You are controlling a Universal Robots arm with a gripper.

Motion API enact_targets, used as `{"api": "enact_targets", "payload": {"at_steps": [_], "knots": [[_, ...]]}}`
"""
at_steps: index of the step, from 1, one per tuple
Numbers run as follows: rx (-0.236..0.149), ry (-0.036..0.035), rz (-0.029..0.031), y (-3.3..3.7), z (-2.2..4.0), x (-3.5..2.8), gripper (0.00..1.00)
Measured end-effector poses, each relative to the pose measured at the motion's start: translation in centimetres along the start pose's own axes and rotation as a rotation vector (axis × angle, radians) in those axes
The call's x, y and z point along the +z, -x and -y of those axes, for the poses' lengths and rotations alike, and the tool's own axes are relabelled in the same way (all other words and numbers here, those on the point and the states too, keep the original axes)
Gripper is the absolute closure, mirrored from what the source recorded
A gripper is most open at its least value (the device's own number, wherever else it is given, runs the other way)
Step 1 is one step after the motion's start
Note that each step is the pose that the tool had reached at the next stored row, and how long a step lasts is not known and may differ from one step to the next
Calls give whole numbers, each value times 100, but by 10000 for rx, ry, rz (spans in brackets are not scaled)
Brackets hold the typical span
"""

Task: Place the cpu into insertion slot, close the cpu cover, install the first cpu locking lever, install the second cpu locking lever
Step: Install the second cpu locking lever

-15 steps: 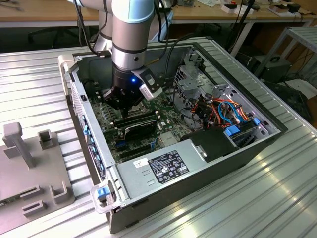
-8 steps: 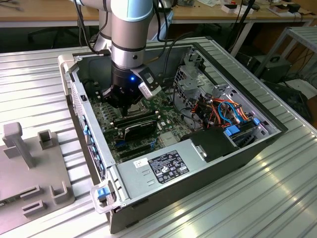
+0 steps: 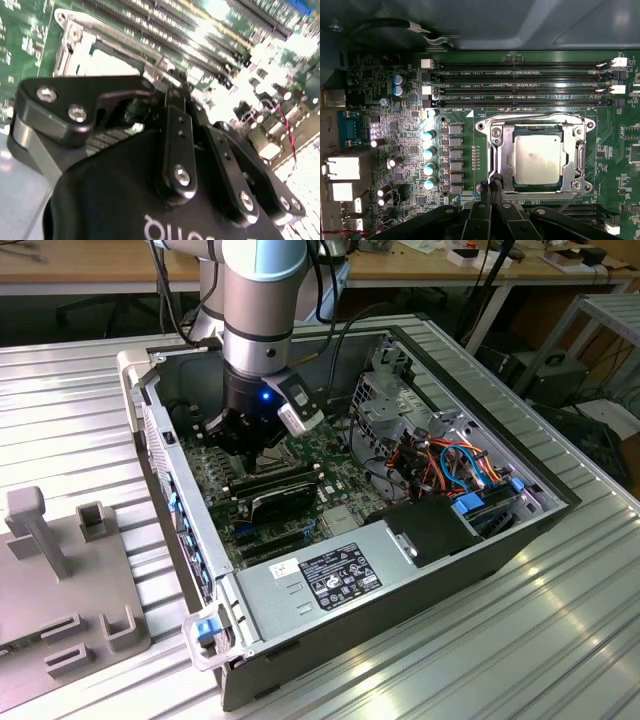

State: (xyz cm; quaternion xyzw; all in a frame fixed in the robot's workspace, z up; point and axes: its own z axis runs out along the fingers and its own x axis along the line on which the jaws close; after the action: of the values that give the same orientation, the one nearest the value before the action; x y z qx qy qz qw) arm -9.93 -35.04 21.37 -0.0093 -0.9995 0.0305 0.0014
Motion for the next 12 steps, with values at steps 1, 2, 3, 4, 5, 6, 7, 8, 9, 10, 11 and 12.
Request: {"api": "enact_targets", "payload": {"at_steps": [1, 2, 3, 4, 5, 6, 7, 8, 9, 10, 11, 12], "knots": [[1, 3, 0, 0, 0, 0, 89], [1, 4, 0, 0, 0, 0, 89], [1, 4, -2, -1, 0, -1, 89], [0, 5, -3, 0, -1, -3, 89], [-1, 6, -3, 0, -2, -9, 89], [0, 8, -4, 0, -4, -28, 89], [0, 8, -5, -1, -4, -56, 89], [0, 7, -7, -1, -4, -86, 89], [-1, 7, -10, -1, -2, -140, 89], [-1, 8, -14, 0, -2, -168, 89], [-1, 7, -23, 0, -2, -224, 89], [-2, 6, -31, 0, -2, -261, 89]]}}
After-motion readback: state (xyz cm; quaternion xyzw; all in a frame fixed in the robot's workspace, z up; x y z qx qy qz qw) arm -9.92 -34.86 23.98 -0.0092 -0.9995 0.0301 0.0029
